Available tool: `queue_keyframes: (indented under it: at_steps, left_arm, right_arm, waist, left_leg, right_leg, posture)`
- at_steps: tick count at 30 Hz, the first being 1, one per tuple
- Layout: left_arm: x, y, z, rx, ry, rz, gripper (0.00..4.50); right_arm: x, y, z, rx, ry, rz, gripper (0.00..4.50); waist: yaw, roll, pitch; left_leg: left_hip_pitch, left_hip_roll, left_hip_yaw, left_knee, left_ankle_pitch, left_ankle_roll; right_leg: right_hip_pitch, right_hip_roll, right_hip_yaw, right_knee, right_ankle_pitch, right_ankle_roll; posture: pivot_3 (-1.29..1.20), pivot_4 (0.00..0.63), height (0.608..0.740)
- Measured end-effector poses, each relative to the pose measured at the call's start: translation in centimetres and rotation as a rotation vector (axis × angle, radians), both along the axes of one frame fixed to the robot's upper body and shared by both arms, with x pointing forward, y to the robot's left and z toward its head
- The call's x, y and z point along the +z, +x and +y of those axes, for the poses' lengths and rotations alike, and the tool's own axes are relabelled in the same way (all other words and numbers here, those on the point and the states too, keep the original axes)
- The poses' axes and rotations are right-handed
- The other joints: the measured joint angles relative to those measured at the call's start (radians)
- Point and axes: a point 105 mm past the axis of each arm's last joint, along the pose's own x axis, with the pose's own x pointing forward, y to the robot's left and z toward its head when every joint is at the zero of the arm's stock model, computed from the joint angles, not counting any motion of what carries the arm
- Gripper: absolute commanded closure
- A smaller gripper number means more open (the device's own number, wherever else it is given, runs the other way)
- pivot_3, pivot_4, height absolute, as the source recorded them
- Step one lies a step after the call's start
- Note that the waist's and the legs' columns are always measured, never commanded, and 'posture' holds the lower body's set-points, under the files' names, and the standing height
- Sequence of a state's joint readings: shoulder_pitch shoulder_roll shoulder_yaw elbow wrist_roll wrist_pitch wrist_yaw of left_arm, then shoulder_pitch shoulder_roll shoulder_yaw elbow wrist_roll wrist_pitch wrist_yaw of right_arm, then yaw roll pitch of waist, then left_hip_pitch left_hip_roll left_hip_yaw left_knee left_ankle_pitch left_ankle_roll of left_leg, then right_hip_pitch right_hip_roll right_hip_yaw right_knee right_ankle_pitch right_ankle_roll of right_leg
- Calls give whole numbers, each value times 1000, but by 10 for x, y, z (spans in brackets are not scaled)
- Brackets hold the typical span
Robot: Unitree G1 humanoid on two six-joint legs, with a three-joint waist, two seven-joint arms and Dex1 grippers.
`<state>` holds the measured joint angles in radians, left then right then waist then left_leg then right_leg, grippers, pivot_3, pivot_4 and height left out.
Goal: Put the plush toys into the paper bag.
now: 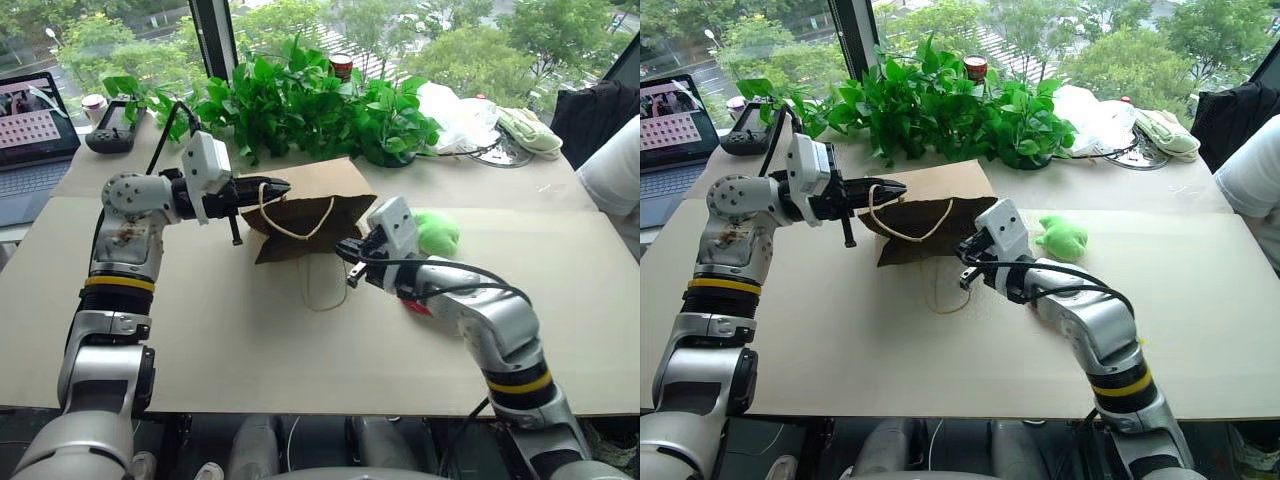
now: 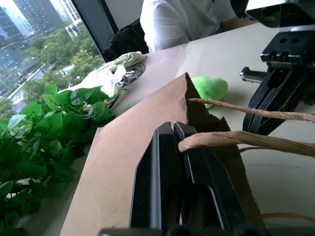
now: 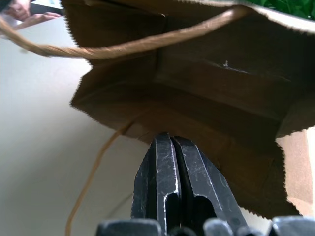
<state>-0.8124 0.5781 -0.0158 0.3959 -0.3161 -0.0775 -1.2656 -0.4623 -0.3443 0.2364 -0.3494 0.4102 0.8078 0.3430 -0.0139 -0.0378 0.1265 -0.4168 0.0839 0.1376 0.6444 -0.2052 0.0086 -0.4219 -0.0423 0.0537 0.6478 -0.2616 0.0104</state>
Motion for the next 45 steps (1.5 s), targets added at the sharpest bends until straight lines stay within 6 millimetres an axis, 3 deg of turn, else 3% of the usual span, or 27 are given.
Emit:
queue_keyframes:
  at_steps: [6,10,14,27,35,40,45]
  left_arm:
    - [1,-1,-3,-1,-5,12,4500]
    - [3,-1,-6,-4,-19,10,4500]
    - [4,2,-5,20,-45,31,4500]
    - [10,6,0,60,-97,44,4500]
    - [9,4,0,55,-92,38,4500]
    - [9,3,0,57,-92,38,4500]
    - [3,3,1,63,-89,50,4500]
  right_arm:
    - [-10,22,6,-109,-33,-24,4461]
    - [-34,36,8,-174,-99,19,4461]
    - [-60,35,17,-166,-167,78,4461]
    - [-63,35,22,-157,-230,45,4461]
    - [-53,36,15,-182,-166,83,4461]
    - [-9,23,2,-147,-33,62,4461]
    - [3,12,-6,-150,32,89,4461]
  waist:
    - [0,0,0]
    - [-1,0,0]
    - [-3,0,0]
    - [-8,1,-1]
    - [-5,1,-1]
    - [-1,1,-1]
    - [-4,1,-1]
  left_leg:
    - [0,0,0,0,0,-1]
    - [0,0,0,0,1,-1]
    - [0,0,0,-1,1,-1]
    - [1,0,0,-1,1,-2]
    - [0,0,0,-1,1,-2]
    - [-1,0,0,-1,1,-2]
    - [-1,0,0,-1,1,-2]
  right_leg:
    - [0,0,0,0,0,0]
    - [0,0,0,0,0,0]
    - [0,0,0,0,0,0]
    - [1,0,0,1,0,0]
    - [0,0,0,1,0,0]
    - [-1,0,-1,1,0,0]
    - [-1,0,-1,0,0,0]
  posture:
    - [0,150,740]
    - [0,150,740]
    - [0,150,740]
    - [0,150,740]
    - [0,150,740]
    - [0,150,740]
    - [0,150,740]
